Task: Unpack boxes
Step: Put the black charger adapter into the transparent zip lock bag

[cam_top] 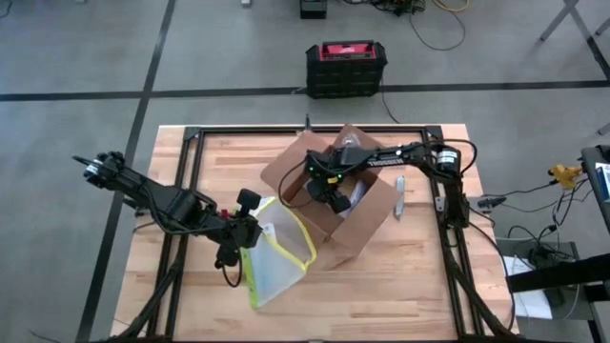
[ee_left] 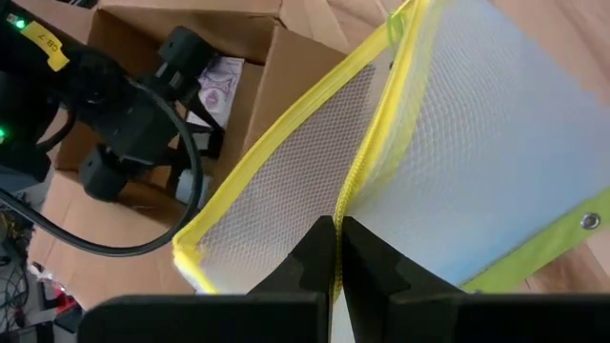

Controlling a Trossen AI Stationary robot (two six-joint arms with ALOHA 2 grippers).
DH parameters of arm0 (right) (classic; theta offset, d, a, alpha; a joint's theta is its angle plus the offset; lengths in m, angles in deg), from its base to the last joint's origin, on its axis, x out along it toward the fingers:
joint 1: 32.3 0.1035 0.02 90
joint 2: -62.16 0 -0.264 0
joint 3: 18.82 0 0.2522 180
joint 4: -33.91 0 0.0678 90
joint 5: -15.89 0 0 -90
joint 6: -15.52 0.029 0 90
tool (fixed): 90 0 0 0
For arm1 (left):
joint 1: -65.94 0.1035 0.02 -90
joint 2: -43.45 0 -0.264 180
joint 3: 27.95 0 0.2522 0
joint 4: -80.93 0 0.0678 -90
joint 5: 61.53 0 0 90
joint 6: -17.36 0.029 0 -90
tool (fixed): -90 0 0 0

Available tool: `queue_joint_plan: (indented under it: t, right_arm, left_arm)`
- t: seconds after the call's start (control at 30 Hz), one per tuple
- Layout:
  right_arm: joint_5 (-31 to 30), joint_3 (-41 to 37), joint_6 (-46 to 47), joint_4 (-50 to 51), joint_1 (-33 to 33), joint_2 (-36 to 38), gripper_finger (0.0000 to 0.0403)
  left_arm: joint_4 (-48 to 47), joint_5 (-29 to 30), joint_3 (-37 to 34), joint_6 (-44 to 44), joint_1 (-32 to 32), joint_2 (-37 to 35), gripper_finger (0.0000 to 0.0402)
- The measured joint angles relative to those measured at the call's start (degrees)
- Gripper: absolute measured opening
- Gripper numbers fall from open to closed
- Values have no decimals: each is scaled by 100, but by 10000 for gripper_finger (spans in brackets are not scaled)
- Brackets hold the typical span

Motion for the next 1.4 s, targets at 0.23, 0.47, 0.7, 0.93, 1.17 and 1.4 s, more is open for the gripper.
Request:
queue_joint_plan:
  t: [0.23,0.47,0.7,0.93,1.17,1.4]
  right_arm:
    - [-26,20,-96,-1,4,-190,210]
    - [-215,24,323,-20,15,-172,148]
    - [-509,13,613,89,55,87,57]
    - [-502,13,787,105,122,615,1]
    - [-469,26,541,306,98,710,39]
    - [-763,11,-314,480,19,406,128]
  left_arm:
    - [0,0,0,-46,0,0,0]
    - [-4,0,0,-48,0,2,0]
    - [-3,0,0,-48,0,2,0]
    - [0,-2,0,-46,0,2,0]
    - [0,-2,0,-46,0,2,0]
    - [2,-2,0,-46,-2,2,0]
